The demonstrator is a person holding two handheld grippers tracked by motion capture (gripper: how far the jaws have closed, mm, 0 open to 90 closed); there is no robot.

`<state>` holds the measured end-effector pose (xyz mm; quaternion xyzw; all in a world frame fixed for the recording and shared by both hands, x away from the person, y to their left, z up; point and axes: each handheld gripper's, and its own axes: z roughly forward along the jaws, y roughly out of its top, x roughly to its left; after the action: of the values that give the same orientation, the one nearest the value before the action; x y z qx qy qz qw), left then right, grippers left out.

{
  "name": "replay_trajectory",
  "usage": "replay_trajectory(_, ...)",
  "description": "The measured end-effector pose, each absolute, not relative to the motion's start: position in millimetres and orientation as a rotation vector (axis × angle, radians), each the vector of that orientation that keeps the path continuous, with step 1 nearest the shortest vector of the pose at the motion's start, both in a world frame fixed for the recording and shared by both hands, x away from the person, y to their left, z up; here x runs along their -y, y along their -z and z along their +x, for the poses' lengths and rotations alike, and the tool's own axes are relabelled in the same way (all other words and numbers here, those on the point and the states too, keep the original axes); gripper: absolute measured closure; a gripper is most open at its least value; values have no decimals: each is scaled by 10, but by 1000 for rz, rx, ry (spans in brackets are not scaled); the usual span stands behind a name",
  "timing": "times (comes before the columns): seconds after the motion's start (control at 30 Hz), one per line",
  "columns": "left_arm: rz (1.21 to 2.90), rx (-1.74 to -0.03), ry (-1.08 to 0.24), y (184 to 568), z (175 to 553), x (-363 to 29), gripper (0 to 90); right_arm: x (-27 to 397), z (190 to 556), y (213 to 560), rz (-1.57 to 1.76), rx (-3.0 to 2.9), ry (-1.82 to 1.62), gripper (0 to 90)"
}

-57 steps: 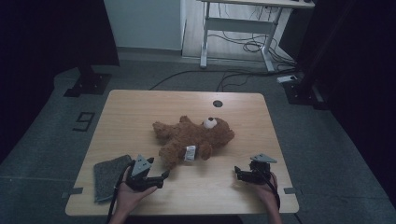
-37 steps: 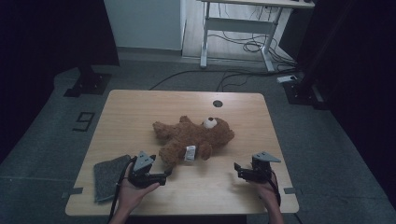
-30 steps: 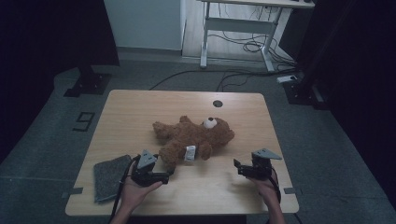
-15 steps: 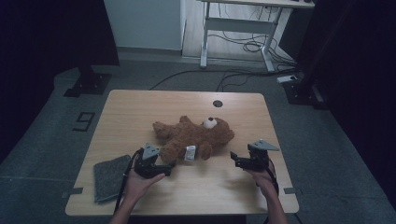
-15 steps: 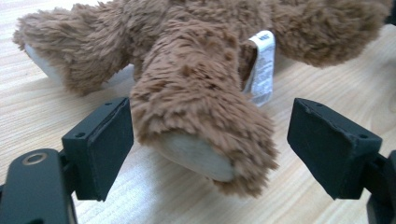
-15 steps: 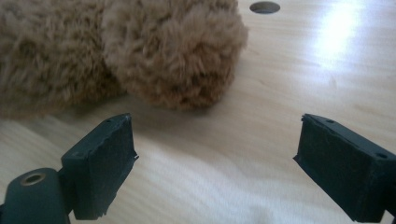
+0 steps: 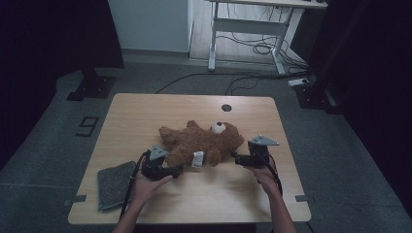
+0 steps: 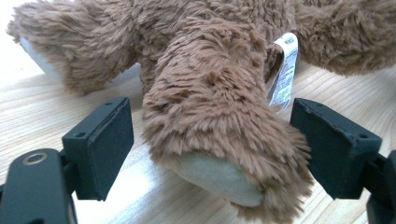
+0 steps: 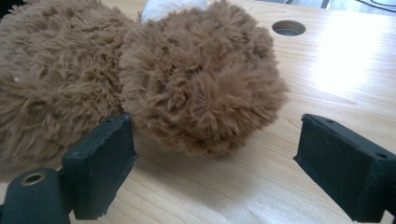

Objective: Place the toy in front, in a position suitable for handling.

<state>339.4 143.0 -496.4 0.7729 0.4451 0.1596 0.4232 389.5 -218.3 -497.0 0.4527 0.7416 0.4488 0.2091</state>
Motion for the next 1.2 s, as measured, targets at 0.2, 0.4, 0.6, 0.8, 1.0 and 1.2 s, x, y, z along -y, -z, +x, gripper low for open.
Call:
replay_trajectory(0.2,1954,-1106,-380,4990,3451,-1394,150,2137,4021,4986,1259,-2063,-1265,112)
replay_trajectory(0.4,1958,-1127,-343,5042,3520,-1332,157,2056,4149,4965,1259,-2079,-1255,113)
replay_trajectory(0.6,1979,-1151,-353,5100,3553,-1291,297,1951,4314,5003,1244,-2127,-1249,112)
replay_trajectory(0.8,1979,-1146,-360,5132,3561,-1286,401,1966,4443,5118,1308,-2172,-1309,144)
replay_trajectory(1.0,1972,-1142,-369,5145,3569,-1297,491,1979,4434,5121,1282,-2179,-1323,387)
replay_trajectory(1.2,1943,-1122,-452,5130,3530,-1299,554,1971,4406,5085,1237,-2183,-1305,503)
